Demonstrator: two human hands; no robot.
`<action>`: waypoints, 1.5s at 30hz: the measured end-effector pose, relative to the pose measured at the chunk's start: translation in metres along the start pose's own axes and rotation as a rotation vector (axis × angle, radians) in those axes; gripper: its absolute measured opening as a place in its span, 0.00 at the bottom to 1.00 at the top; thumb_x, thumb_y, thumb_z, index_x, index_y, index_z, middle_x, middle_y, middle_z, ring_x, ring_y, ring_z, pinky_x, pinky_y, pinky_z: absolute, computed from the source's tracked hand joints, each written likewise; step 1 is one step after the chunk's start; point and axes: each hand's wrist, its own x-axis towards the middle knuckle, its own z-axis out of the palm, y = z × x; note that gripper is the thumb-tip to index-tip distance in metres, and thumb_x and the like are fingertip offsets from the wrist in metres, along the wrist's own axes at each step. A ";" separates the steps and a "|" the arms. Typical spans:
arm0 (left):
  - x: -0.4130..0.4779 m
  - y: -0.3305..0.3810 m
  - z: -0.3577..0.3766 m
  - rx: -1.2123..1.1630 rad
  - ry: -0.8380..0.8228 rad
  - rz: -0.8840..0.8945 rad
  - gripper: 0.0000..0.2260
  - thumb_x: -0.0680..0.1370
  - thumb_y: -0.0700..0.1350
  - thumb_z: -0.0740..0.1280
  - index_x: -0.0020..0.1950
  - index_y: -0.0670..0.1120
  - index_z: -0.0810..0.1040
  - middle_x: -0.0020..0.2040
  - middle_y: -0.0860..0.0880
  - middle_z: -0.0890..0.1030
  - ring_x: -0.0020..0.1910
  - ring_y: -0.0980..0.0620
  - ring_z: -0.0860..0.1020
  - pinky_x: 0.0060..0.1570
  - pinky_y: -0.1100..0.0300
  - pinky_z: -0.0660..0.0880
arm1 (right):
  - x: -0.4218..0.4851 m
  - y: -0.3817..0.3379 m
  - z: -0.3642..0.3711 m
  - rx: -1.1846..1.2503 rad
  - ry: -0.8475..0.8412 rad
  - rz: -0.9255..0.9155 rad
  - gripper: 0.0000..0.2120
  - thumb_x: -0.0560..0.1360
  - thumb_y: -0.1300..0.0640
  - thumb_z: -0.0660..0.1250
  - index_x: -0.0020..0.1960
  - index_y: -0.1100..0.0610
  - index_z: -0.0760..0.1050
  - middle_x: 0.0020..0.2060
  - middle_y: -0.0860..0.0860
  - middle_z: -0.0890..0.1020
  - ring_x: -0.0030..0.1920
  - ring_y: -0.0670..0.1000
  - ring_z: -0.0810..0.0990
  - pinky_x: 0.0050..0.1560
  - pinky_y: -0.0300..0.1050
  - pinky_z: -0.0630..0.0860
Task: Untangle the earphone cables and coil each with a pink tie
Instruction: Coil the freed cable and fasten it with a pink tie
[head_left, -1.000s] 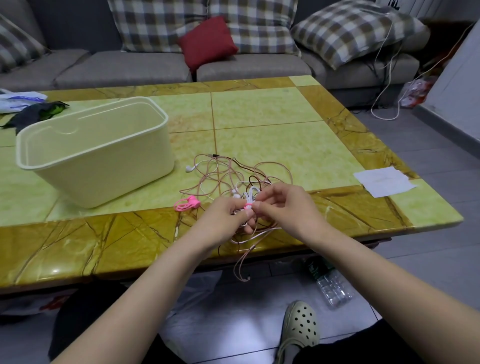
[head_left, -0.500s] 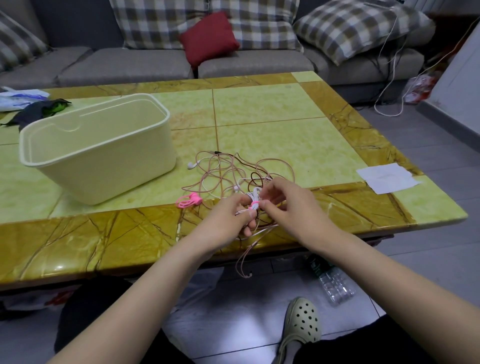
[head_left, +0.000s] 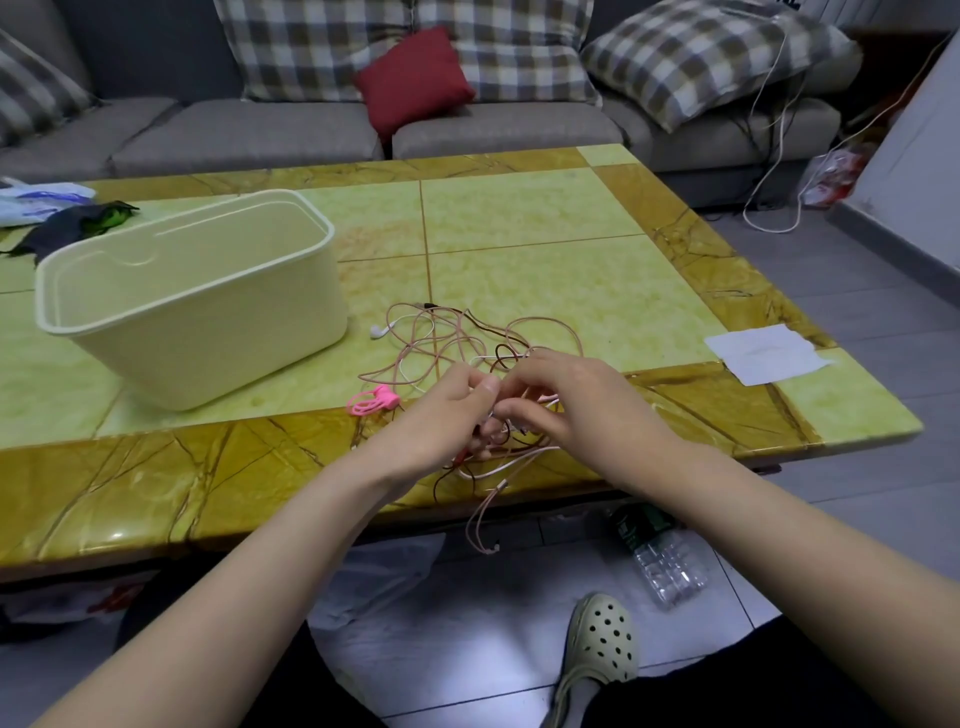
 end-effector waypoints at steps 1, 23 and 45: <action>0.000 0.000 0.000 0.000 -0.011 0.016 0.07 0.83 0.45 0.52 0.47 0.45 0.65 0.30 0.53 0.68 0.26 0.61 0.68 0.29 0.69 0.67 | -0.001 0.000 -0.001 0.043 -0.005 0.011 0.04 0.75 0.52 0.68 0.46 0.53 0.78 0.41 0.47 0.80 0.42 0.49 0.78 0.47 0.50 0.75; 0.005 0.002 0.001 0.292 0.009 0.177 0.09 0.81 0.38 0.57 0.44 0.50 0.64 0.34 0.52 0.77 0.39 0.52 0.74 0.42 0.58 0.69 | -0.014 -0.006 -0.003 0.107 -0.063 0.133 0.14 0.77 0.60 0.63 0.63 0.54 0.72 0.56 0.46 0.75 0.59 0.47 0.70 0.58 0.38 0.64; -0.004 0.004 -0.016 0.760 0.115 0.365 0.03 0.79 0.46 0.63 0.47 0.53 0.70 0.42 0.58 0.76 0.49 0.55 0.67 0.51 0.59 0.57 | -0.004 -0.017 -0.009 0.271 -0.133 0.311 0.04 0.72 0.58 0.64 0.39 0.52 0.74 0.32 0.46 0.77 0.35 0.45 0.73 0.38 0.41 0.68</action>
